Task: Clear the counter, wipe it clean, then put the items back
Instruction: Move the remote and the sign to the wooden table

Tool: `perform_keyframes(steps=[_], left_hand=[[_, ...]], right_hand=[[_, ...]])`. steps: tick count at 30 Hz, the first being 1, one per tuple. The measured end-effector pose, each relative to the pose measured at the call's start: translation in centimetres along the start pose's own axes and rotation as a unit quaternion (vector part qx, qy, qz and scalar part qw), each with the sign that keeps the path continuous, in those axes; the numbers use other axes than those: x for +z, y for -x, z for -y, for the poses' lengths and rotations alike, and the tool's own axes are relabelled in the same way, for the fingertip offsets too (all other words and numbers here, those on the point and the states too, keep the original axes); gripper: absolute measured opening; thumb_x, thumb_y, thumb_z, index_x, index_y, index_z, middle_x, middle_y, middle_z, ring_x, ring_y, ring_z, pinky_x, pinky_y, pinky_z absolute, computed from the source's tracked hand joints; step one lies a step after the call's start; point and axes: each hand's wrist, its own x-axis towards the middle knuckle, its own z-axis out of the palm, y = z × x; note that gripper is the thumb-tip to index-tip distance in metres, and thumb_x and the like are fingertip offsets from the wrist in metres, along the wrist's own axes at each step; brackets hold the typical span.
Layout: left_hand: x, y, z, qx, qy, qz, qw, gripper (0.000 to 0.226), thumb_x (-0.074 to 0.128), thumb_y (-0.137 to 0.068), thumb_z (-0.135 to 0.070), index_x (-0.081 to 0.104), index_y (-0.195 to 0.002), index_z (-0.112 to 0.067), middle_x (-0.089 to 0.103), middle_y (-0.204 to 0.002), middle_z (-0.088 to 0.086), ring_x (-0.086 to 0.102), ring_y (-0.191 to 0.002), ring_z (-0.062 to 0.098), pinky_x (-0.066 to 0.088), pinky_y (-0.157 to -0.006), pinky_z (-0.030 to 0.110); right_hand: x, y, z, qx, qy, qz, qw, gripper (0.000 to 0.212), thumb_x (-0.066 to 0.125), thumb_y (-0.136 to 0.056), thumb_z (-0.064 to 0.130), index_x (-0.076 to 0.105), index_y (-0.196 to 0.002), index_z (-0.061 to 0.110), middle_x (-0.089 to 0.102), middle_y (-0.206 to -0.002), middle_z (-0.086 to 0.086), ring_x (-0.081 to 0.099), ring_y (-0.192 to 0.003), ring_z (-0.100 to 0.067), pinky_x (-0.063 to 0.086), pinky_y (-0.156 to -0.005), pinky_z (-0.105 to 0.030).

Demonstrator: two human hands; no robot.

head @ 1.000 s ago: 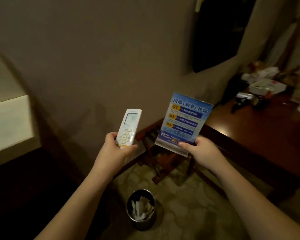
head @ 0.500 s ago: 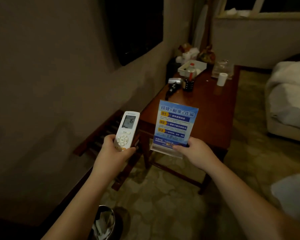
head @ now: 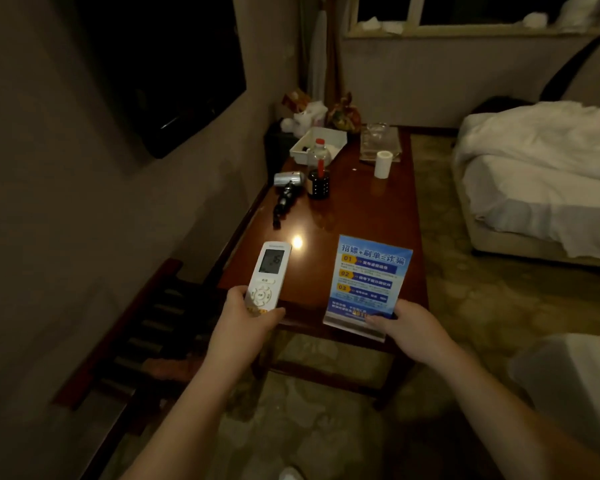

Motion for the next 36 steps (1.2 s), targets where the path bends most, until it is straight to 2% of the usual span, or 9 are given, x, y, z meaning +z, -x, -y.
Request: perform_keyframes(steps=[2,8,15,19,23,26,30,32,36], left_hand=[[0.3,-3.3,-0.4,0.012,-0.009,0.016,1.0,0.068,0.075,-0.08,-0.035,0.033,-0.133,-0.024,0.048,-0.118,-0.009,0.056,-0.104,0.013,0.054,-0.078,0.032],[1.4,-12.0,-1.5,0.034,-0.05,0.051,0.997,0.067,0.074,-0.082,-0.032,0.034,-0.134,-0.02,0.05,-0.129,-0.003,0.055,-0.101,0.012,0.045,-0.061,0.021],[4.5,-19.6,-2.3,0.016,-0.063,0.085,0.994,0.061,0.074,-0.08,-0.033,0.036,-0.126,-0.02,0.051,-0.127,0.001,0.06,-0.101,0.019,0.053,-0.071,0.033],[6.9,-23.7,-2.7,0.004,-0.071,0.087,0.994,0.06,0.075,-0.078,-0.034,0.038,-0.123,-0.021,0.052,-0.125,0.001,0.061,-0.097,0.019,0.056,-0.077,0.041],[9.8,-27.8,-3.5,-0.008,-0.077,0.077,0.994,0.057,0.074,-0.08,-0.033,0.038,-0.122,-0.02,0.053,-0.124,0.002,0.062,-0.091,0.018,0.053,-0.068,0.033],[11.9,-31.0,-4.3,-0.022,-0.088,0.06,0.994,0.059,0.074,-0.081,-0.03,0.039,-0.127,-0.015,0.051,-0.127,0.003,0.058,-0.09,0.016,0.045,-0.059,0.025],[14.7,-36.0,-4.8,-0.044,-0.087,0.049,0.994,0.06,0.073,-0.082,-0.027,0.04,-0.13,-0.013,0.049,-0.13,0.004,0.058,-0.102,0.02,0.048,-0.074,0.03],[16.2,-38.6,-4.8,-0.055,-0.094,0.044,0.993,0.059,0.073,-0.081,-0.026,0.042,-0.129,-0.013,0.05,-0.129,0.004,0.059,-0.105,0.021,0.047,-0.074,0.032],[18.6,-43.7,-4.3,-0.076,-0.112,0.033,0.99,0.062,0.075,-0.079,-0.024,0.041,-0.13,-0.013,0.05,-0.128,0.006,0.059,-0.107,0.024,0.051,-0.077,0.034]], right_hand=[[-0.4,-2.4,0.3,0.01,-0.004,-0.01,1.0,0.022,0.063,-0.09,0.034,0.061,-0.112,0.031,0.06,-0.098,0.019,0.055,-0.088,0.002,0.041,-0.067,-0.015],[-1.2,-8.5,0.7,0.05,-0.009,-0.045,0.998,0.019,0.062,-0.091,0.033,0.061,-0.11,0.03,0.063,-0.101,0.014,0.056,-0.087,0.0,0.04,-0.067,-0.016],[-2.4,-14.1,-0.9,0.094,-0.026,-0.053,0.994,0.017,0.06,-0.093,0.03,0.061,-0.11,0.03,0.061,-0.096,0.017,0.057,-0.088,0.0,0.04,-0.068,-0.016],[-3.4,-18.4,-1.8,0.102,-0.02,-0.054,0.993,0.016,0.061,-0.093,0.03,0.062,-0.109,0.03,0.062,-0.095,0.015,0.057,-0.08,0.0,0.038,-0.061,-0.018],[-4.7,-23.8,-3.3,0.099,-0.009,-0.039,0.994,0.018,0.061,-0.093,0.03,0.062,-0.111,0.026,0.063,-0.095,0.01,0.056,-0.075,-0.002,0.036,-0.059,-0.019],[-5.9,-28.4,-4.4,0.098,-0.008,-0.021,0.995,0.022,0.061,-0.093,0.029,0.062,-0.114,0.023,0.062,-0.098,0.007,0.054,-0.077,-0.001,0.036,-0.06,-0.019],[-7.7,-34.7,-5.8,0.08,-0.012,-0.006,0.997,0.026,0.061,-0.093,0.026,0.061,-0.118,0.02,0.062,-0.103,0.005,0.055,-0.082,-0.004,0.038,-0.069,-0.021],[-8.4,-37.9,-6.8,0.076,-0.014,-0.001,0.997,0.027,0.061,-0.093,0.026,0.062,-0.118,0.019,0.061,-0.104,0.006,0.055,-0.087,-0.007,0.038,-0.075,-0.023],[-8.6,-44.0,-8.7,0.08,-0.027,0.003,0.996,0.024,0.061,-0.092,0.027,0.063,-0.116,0.019,0.063,-0.104,0.005,0.056,-0.087,-0.007,0.038,-0.076,-0.025]])
